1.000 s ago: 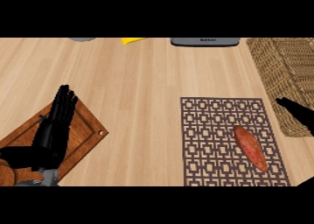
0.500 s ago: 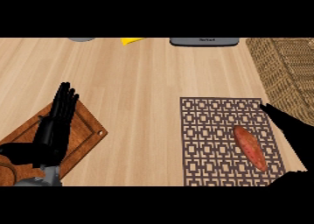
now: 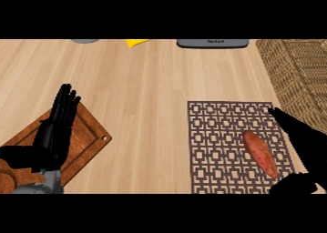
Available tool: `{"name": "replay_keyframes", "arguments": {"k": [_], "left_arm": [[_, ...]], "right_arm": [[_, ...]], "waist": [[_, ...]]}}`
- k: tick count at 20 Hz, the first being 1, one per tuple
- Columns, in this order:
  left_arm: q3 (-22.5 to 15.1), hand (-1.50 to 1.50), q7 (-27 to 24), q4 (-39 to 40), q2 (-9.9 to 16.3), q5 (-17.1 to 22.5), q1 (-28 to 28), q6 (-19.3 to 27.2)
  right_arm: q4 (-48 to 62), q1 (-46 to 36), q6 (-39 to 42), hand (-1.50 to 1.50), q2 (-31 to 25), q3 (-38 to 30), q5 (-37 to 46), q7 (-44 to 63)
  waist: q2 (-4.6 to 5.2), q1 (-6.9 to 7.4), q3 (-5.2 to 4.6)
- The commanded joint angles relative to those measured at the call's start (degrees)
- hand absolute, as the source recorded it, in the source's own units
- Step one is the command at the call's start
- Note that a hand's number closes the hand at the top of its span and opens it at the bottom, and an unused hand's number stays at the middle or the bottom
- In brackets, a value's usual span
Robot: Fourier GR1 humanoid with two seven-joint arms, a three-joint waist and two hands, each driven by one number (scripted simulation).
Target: Pick the sweet potato from the placemat and place it in the basket
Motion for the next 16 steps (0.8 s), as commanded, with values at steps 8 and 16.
{"name": "replay_keyframes", "arguments": {"k": [8,16], "left_arm": [[0.83,0.00,-2.66,2.21,-3.37,-3.09,0.23,-1.71],[6.92,0.00,0.07,-0.16,-0.01,1.14,1.07,-7.10]], "right_arm": [[6.85,-1.09,1.55,-1.50,6.71,0.65,7.64,-2.22],[5.91,5.65,0.29,-1.50,7.41,-0.35,11.09,-9.12]], "waist": [[0.05,0.04,-0.01],[-0.02,-0.12,-0.01]]}}
